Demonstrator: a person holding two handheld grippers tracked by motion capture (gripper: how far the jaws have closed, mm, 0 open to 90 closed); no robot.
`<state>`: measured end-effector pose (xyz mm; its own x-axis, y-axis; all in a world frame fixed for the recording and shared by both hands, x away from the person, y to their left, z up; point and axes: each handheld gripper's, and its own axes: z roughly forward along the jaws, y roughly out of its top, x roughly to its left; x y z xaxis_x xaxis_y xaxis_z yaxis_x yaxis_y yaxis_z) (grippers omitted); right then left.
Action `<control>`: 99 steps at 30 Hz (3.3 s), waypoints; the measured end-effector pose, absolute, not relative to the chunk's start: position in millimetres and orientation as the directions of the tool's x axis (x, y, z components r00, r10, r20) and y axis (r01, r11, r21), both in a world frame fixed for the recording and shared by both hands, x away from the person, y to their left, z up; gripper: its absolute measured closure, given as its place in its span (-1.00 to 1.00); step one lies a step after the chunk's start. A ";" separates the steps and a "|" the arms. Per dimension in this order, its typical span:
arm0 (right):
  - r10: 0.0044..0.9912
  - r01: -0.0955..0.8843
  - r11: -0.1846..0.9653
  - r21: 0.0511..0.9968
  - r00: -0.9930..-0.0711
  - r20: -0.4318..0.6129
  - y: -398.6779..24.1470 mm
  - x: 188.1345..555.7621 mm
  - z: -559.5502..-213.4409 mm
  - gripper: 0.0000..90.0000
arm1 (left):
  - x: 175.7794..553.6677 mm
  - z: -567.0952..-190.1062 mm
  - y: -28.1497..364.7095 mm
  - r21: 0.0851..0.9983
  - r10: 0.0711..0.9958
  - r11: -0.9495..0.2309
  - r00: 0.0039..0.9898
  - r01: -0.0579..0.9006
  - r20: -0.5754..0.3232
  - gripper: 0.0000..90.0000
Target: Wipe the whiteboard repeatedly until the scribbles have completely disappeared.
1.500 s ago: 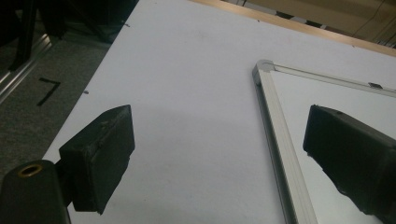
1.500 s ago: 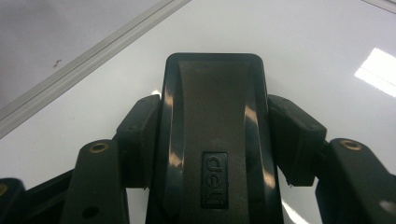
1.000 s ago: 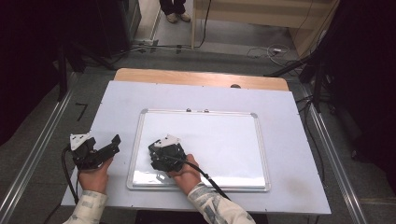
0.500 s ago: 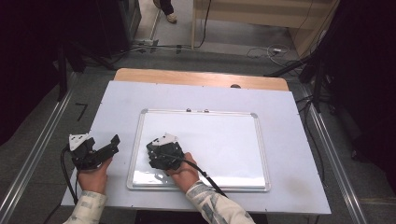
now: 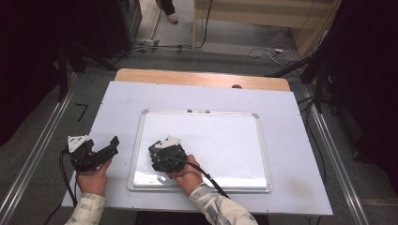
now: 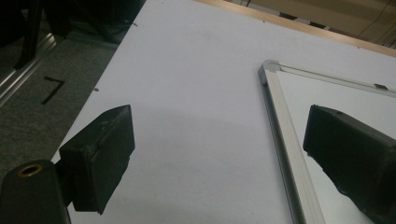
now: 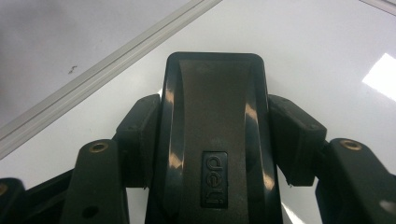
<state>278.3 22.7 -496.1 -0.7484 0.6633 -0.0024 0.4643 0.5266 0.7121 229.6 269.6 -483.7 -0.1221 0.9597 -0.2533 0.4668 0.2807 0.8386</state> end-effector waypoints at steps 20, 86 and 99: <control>0.670 0.467 0.525 0.712 -0.742 -0.007 -3.5 274.0 -495.9 -0.15 | 229.5 -483.9 269.8 0.838 0.959 0.282 -0.124 0.467 -0.254 -0.79; 0.735 0.511 0.483 0.711 -0.678 -0.011 -126.8 270.7 -494.5 -0.15 | 229.9 -485.1 268.1 0.836 0.961 0.276 -0.125 0.474 -0.246 -0.79; 0.759 0.529 0.463 0.711 -0.651 -0.011 -153.2 271.8 -494.2 -0.15 | 229.6 -485.1 267.9 0.835 0.962 0.273 -0.126 0.477 -0.243 -0.79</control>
<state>271.8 -153.2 -494.2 -0.6509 0.7591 -0.0106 0.5286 0.4632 0.7113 229.6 267.9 -485.1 -0.1258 0.9618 -0.2430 0.4771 0.2734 0.8352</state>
